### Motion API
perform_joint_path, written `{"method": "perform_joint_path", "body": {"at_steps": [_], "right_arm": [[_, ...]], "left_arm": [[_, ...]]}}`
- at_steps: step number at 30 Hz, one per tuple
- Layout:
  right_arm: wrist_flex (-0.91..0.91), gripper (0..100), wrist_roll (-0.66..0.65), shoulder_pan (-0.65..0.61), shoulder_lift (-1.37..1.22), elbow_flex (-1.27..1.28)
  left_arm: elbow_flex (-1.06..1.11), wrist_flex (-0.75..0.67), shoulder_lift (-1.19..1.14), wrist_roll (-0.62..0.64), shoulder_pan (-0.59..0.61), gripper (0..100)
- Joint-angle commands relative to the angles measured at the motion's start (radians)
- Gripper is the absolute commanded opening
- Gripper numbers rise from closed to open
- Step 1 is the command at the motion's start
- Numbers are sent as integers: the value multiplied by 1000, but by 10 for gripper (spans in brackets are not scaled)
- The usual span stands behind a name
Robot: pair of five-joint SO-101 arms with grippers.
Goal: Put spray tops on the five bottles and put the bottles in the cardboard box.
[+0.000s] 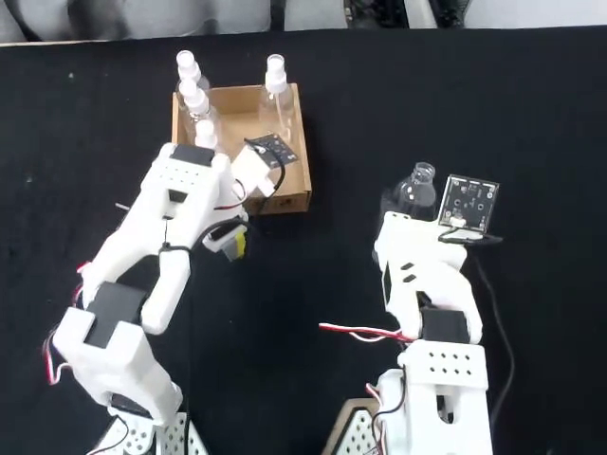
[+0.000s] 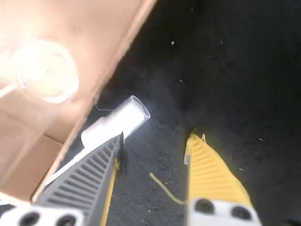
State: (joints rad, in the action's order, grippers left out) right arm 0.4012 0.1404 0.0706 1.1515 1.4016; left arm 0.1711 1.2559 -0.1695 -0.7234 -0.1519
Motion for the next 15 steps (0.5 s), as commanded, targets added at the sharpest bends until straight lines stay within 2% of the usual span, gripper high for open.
{"method": "perform_joint_path", "body": {"at_steps": [1,15], "right_arm": [[-32,85,-12,23,28,-8],[-32,85,-12,21,28,-8]], "left_arm": [[-88,-11,-6,-12,27,205],[-114,-34,-77,-173,76,205]]}}
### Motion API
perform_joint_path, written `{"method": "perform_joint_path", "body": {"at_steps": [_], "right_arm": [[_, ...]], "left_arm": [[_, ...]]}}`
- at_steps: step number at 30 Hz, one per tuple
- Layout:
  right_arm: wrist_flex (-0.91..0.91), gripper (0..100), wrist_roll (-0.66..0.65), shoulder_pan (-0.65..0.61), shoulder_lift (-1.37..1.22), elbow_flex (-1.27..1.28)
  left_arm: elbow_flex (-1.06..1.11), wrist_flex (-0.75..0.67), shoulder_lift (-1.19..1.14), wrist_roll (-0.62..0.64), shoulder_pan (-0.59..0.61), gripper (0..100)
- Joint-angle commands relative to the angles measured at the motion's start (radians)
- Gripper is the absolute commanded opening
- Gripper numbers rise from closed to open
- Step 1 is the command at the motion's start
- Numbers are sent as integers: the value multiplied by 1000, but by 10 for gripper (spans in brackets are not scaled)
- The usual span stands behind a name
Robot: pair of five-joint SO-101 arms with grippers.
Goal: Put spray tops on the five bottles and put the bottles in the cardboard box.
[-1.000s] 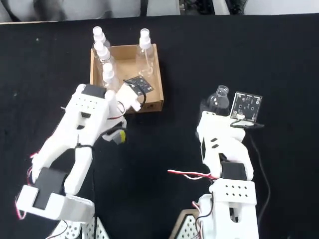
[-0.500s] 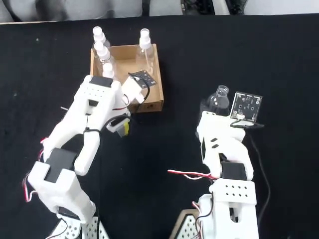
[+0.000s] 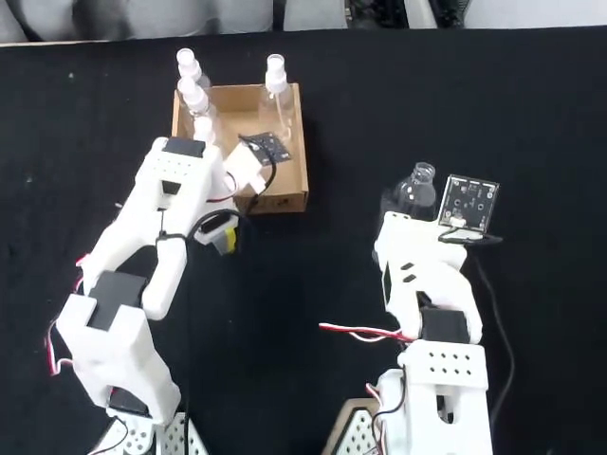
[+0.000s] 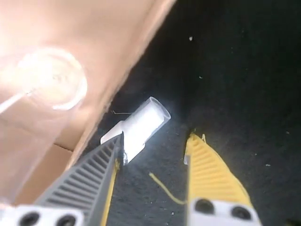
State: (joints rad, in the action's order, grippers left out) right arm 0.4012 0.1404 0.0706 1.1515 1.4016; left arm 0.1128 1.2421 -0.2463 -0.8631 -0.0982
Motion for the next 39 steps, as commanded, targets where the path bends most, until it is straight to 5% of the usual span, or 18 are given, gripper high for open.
{"method": "perform_joint_path", "body": {"at_steps": [1,15,28,39], "right_arm": [[-32,85,-12,21,28,-8],[-32,85,-12,21,28,-7],[-32,85,-12,23,28,-7],[-32,85,-12,25,28,-7]], "left_arm": [[-56,-20,-8,-43,22,205],[-51,-66,-115,-58,56,187],[-45,107,-106,-51,56,130],[-41,120,-117,21,53,126]]}}
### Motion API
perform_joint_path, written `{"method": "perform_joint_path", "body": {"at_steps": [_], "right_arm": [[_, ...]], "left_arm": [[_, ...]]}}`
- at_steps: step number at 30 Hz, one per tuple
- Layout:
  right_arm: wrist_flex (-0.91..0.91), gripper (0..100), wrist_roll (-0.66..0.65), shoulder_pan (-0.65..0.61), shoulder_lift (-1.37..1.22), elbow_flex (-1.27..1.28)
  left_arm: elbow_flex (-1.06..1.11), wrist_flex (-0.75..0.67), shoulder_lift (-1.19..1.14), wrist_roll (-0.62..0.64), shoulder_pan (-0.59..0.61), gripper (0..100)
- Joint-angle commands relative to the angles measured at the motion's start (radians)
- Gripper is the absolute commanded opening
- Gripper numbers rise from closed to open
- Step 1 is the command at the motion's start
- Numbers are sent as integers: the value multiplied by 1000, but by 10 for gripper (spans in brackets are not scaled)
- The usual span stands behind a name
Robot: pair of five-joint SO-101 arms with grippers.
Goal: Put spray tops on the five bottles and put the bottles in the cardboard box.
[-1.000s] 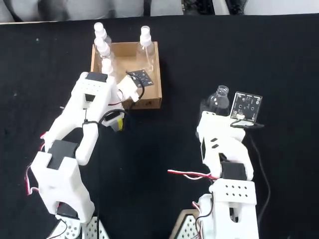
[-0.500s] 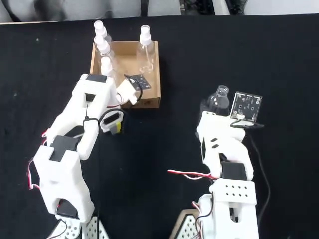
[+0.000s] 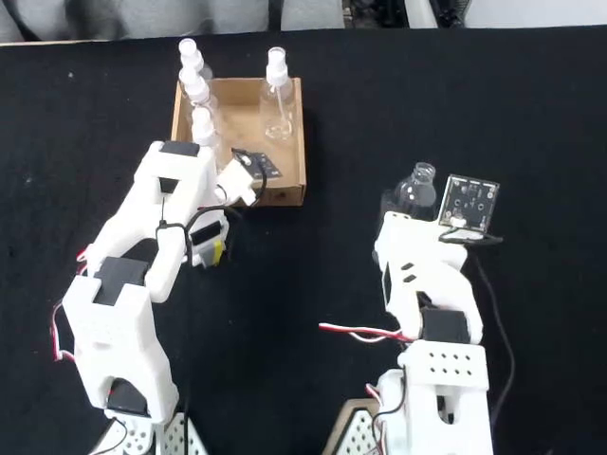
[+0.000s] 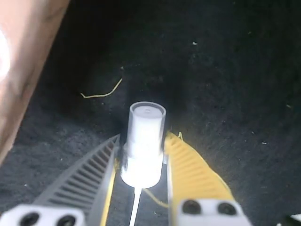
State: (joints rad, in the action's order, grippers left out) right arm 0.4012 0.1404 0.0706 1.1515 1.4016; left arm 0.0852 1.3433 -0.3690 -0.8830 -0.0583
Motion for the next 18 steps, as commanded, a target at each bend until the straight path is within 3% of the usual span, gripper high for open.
{"method": "perform_joint_path", "body": {"at_steps": [1,7,18], "right_arm": [[-32,85,-12,25,28,-7],[-32,85,-12,25,28,-7],[-32,84,-12,25,28,-7]], "left_arm": [[-13,18,6,44,13,125],[30,18,8,48,8,26],[111,18,18,92,7,29]]}}
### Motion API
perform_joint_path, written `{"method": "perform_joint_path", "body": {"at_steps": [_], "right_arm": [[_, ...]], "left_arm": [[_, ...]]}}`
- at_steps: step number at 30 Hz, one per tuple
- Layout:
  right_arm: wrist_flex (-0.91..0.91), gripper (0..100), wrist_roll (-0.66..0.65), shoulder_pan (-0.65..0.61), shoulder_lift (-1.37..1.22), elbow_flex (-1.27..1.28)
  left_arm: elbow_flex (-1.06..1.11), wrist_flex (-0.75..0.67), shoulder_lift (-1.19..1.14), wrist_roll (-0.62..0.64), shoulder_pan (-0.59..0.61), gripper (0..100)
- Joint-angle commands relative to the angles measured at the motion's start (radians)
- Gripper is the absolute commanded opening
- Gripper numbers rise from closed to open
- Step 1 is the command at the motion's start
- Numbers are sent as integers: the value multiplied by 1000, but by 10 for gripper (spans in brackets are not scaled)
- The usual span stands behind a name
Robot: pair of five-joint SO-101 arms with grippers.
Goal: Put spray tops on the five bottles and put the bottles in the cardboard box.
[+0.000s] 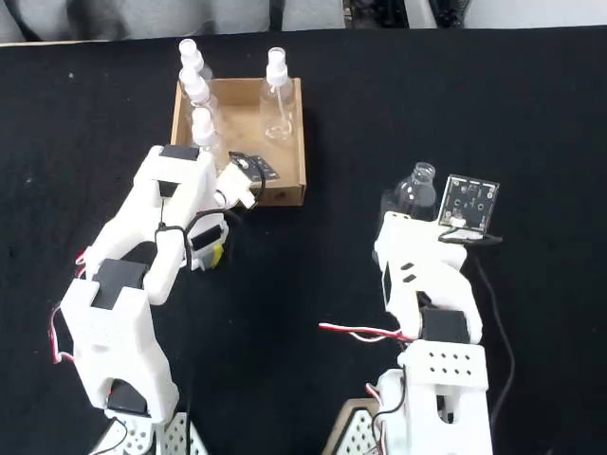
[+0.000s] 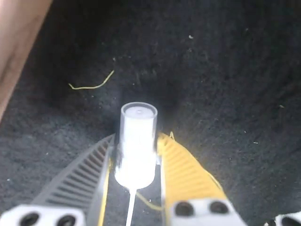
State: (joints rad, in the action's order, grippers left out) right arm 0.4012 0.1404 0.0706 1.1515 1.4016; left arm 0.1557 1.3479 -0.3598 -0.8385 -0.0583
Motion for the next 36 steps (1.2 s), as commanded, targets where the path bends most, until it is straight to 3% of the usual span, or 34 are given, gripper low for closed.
{"method": "perform_joint_path", "body": {"at_steps": [1,36], "right_arm": [[-32,84,-12,25,28,-7],[-32,83,-12,26,33,-8]], "left_arm": [[41,14,9,72,4,29],[199,-38,307,494,-54,29]]}}
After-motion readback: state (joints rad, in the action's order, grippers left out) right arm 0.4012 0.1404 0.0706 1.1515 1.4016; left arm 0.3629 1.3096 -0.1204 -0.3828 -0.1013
